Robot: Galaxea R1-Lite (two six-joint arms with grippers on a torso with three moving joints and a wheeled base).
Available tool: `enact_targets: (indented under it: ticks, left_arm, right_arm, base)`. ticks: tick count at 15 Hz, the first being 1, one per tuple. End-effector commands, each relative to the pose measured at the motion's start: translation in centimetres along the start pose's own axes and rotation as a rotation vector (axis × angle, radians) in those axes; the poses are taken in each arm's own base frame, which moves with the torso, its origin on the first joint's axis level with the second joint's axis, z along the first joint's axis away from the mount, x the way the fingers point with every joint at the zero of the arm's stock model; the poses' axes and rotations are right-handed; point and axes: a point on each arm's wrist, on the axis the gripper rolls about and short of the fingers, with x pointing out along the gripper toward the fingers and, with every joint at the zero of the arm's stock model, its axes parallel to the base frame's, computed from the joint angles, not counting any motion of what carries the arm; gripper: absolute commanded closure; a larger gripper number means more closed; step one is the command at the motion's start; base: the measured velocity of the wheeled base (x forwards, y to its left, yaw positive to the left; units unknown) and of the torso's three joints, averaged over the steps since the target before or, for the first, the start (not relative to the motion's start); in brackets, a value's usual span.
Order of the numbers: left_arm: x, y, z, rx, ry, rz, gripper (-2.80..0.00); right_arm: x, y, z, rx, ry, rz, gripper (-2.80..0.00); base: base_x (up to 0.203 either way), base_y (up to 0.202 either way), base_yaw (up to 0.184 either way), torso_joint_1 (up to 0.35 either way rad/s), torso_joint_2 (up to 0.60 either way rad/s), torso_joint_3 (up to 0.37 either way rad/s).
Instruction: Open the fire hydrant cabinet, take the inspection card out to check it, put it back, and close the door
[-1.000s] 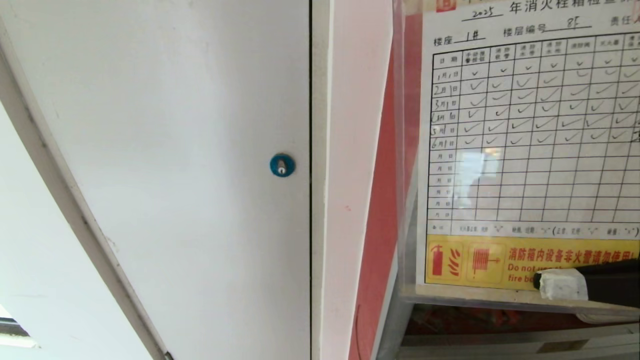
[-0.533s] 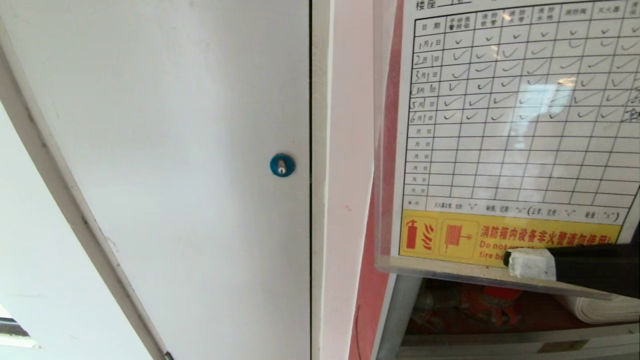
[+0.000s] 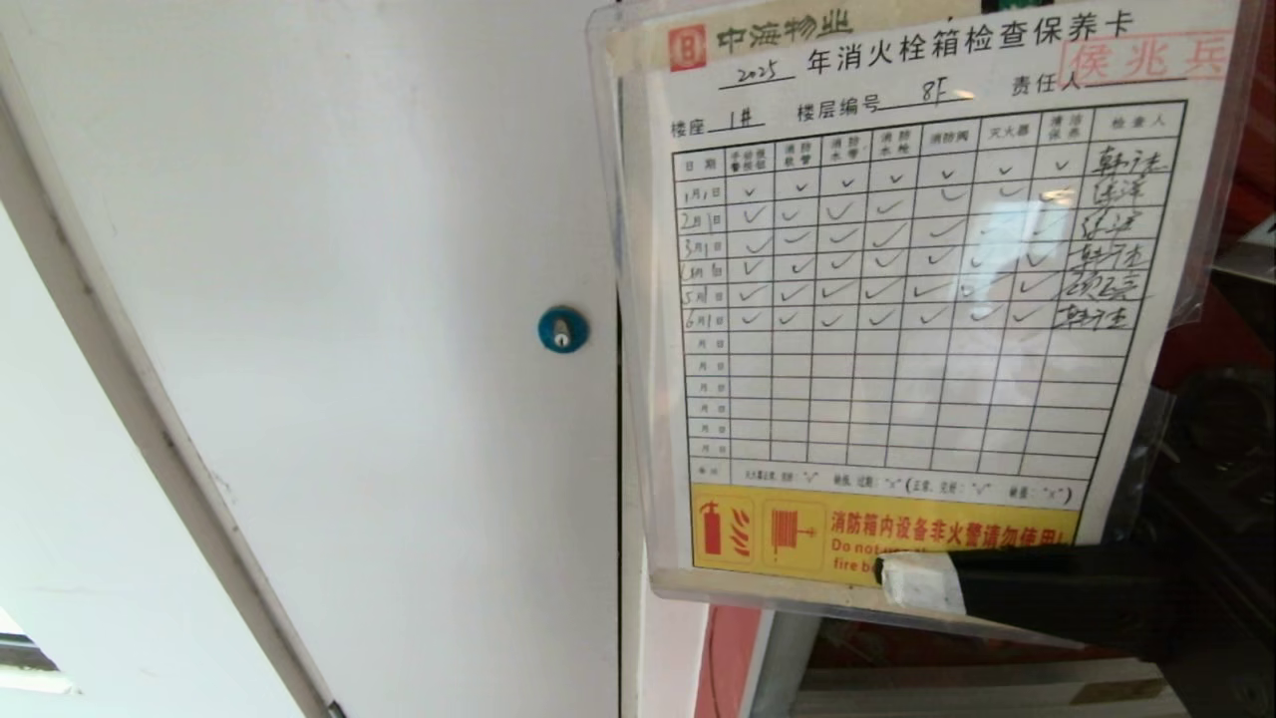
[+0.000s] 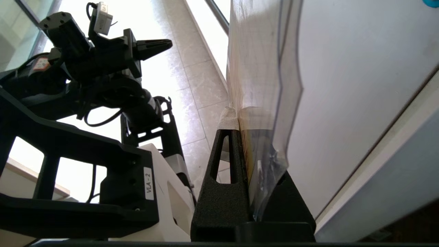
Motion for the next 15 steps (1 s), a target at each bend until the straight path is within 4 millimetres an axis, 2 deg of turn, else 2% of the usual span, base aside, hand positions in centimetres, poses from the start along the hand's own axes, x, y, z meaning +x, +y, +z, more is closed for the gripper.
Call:
enact_targets:
  ticks: [1, 6, 15]
  left_arm:
    - [0.1, 0.0, -0.3, 0.000, 0.012, -0.001, 0.00]
    - [0.1, 0.0, -0.3, 0.000, 0.012, -0.001, 0.00]
    - [0.1, 0.0, -0.3, 0.000, 0.012, -0.001, 0.00]
  right_arm:
    - [0.6, -0.2, -0.9, 0.017, 0.030, 0.004, 0.00]
    - [0.5, -0.1, -2.4, 0.035, 0.023, 0.004, 0.00]
    - [-1.2, 0.9, -3.0, 0.036, -0.016, 0.013, 0.00]
  base:
    - [0.000, 0.000, 0.000, 0.000, 0.00, 0.000]
    - [0.000, 0.000, 0.000, 0.000, 0.00, 0.000]
    - [0.000, 0.000, 0.000, 0.000, 0.00, 0.000]
